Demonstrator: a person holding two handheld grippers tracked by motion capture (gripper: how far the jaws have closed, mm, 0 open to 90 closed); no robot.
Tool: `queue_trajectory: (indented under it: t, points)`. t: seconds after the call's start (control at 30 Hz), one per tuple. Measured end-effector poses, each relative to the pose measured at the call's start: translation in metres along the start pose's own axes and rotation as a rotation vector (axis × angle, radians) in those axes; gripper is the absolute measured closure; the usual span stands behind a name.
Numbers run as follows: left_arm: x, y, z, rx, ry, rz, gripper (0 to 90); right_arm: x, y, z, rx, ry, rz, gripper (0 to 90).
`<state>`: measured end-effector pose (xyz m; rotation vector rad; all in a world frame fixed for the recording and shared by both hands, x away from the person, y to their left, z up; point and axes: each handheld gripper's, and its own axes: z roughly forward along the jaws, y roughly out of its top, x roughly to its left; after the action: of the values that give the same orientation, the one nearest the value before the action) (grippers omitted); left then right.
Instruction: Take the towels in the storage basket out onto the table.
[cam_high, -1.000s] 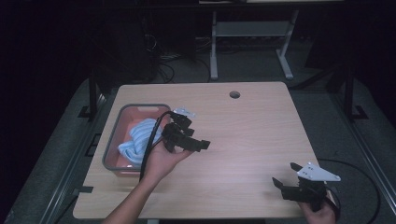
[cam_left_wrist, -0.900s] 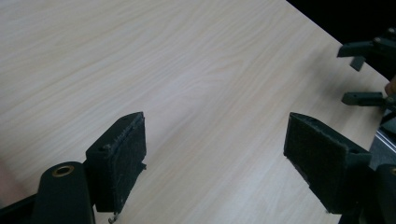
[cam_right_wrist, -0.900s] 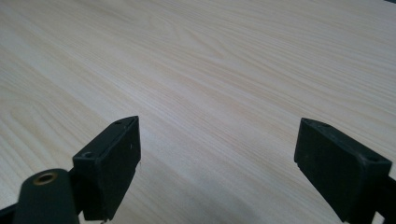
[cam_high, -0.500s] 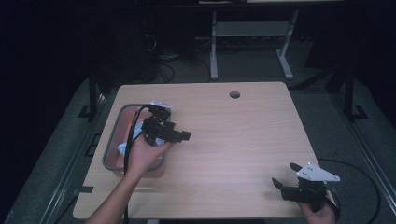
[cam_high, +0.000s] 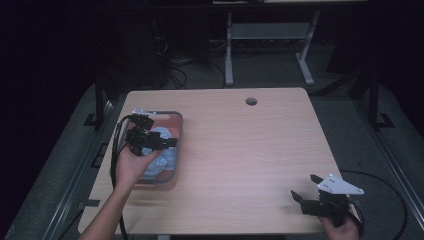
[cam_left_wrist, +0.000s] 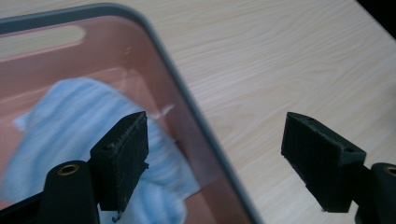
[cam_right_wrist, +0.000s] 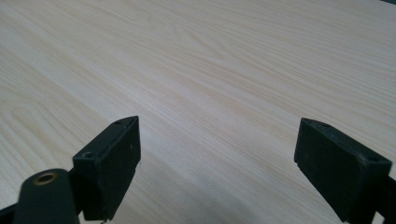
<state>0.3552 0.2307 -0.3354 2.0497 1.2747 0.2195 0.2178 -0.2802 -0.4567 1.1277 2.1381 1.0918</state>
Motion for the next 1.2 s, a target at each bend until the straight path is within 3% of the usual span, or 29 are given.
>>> queue_trajectory:
  t: [0.17, 0.3, 0.4, 0.63, 0.9, 1.0, 1.17, 1.2]
  points:
    - [0.012, -0.005, -0.005, -0.010, 0.032, -0.027, 22.7, 0.001, 0.000, -0.001, 0.001, -0.002, -0.003, 14.1]
    - [0.025, -0.012, -0.005, 0.009, 0.060, -0.058, 22.8, 0.000, 0.000, 0.000, -0.002, -0.003, 0.003, 14.1]
    - [0.037, -0.018, -0.002, 0.040, 0.083, -0.094, 22.8, 0.000, 0.000, 0.001, 0.003, 0.000, -0.020, 14.1]
    - [0.048, -0.026, 0.006, 0.081, 0.138, -0.144, 24.7, 0.000, 0.000, 0.000, -0.001, -0.001, -0.005, 14.1]
    - [0.050, -0.027, 0.017, 0.148, 0.139, -0.155, 26.1, 0.000, 0.001, -0.001, -0.003, -0.003, -0.015, 14.1]
    - [0.051, -0.028, 0.026, 0.221, 0.162, -0.138, 28.2, 0.000, 0.000, -0.001, -0.002, -0.002, -0.007, 14.1]
    - [0.054, -0.029, 0.032, 0.263, 0.179, -0.138, 33.8, 0.000, 0.000, -0.002, -0.004, 0.001, -0.012, 14.1]
    - [0.052, -0.028, 0.037, 0.299, 0.193, -0.124, 39.0, 0.000, 0.000, -0.002, -0.004, 0.000, -0.013, 14.1]
